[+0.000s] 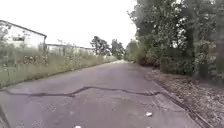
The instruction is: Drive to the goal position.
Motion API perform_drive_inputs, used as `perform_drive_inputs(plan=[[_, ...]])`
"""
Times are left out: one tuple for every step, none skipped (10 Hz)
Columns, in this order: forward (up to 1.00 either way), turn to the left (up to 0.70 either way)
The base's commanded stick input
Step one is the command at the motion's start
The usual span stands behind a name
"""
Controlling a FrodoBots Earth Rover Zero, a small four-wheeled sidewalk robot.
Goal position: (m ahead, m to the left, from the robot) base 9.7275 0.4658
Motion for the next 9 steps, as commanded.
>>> perform_drive_inputs(plan=[[1.0, -0.16], [1.0, -0.16], [1.0, -0.08], [1.0, -0.03], [1.0, -0.01], [1.0, 0.0], [1.0, 0.0], [1.0, 0.0], [1.0, 0.0]])
